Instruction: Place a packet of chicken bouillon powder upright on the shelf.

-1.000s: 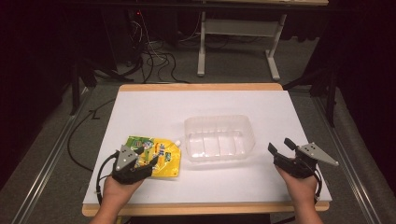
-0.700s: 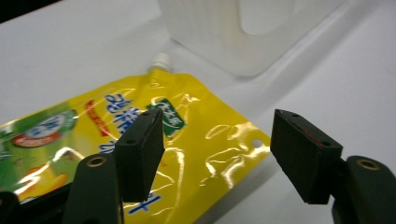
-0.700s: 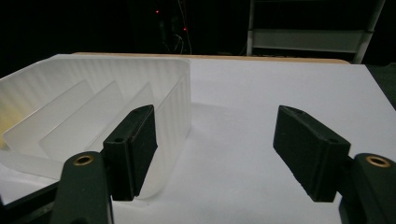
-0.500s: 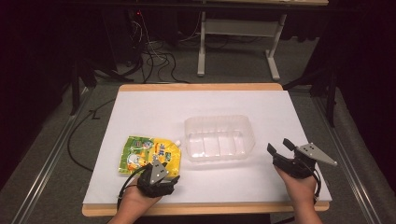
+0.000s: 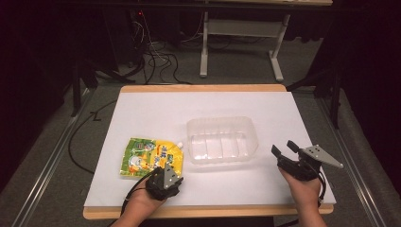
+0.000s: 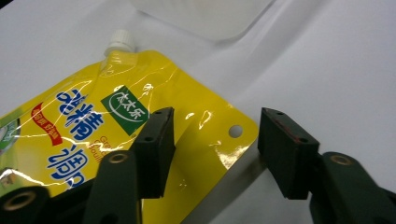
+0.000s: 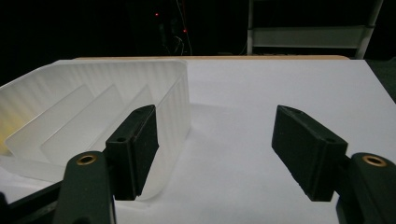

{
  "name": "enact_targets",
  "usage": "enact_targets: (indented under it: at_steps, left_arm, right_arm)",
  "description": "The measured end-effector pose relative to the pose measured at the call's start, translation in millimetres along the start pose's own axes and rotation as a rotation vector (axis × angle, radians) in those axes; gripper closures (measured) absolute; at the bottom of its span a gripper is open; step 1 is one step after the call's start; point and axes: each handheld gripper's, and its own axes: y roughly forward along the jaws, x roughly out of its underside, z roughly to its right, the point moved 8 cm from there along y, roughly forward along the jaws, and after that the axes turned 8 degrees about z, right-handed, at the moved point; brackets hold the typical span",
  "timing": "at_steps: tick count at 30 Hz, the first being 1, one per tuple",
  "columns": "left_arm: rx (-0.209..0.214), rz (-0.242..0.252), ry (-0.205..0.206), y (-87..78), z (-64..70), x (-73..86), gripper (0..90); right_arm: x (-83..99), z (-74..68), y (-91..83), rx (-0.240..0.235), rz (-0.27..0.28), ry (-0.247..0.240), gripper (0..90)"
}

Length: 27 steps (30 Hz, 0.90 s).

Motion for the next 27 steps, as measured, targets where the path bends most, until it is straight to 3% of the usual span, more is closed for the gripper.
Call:
enact_targets:
  at_steps: [8, 14, 18, 19, 20, 22, 27]
  left_arm:
    - [0.005, 0.046, 0.022, -5.9, -1.9, -6.3, 65.0]
    - [-0.034, 0.097, 0.012, -13.0, -11.7, -11.4, 78.8]
    - [-0.091, 0.103, -0.005, -16.5, -22.8, -11.7, 80.6]
    - [-0.107, 0.086, -0.021, -16.0, -28.4, -8.3, 79.5]
    - [-0.094, 0.072, -0.021, -14.6, -28.2, -5.6, 76.6]
    - [-0.090, 0.055, 0.004, -12.3, -25.0, -2.7, 72.5]
    - [-0.108, 0.042, 0.051, -8.2, -19.4, -4.5, 72.8]
  right_arm:
    - [-0.2, 0.6, -0.8, 0.001, 0.002, 0.016, 32.4]
    - [0.8, 1.3, -0.5, 0.001, -0.002, 0.024, 33.0]
    - [0.6, 1.9, -1.1, 0.000, -0.001, 0.030, 33.2]
    - [0.7, 2.0, -1.0, 0.000, -0.001, 0.031, 33.2]
    - [0.9, 2.2, -1.0, -0.001, -0.001, 0.031, 33.3]
    - [1.2, 2.4, -0.7, -0.001, -0.003, 0.032, 33.4]
    - [1.6, 2.2, -0.5, -0.001, -0.005, 0.032, 33.6]
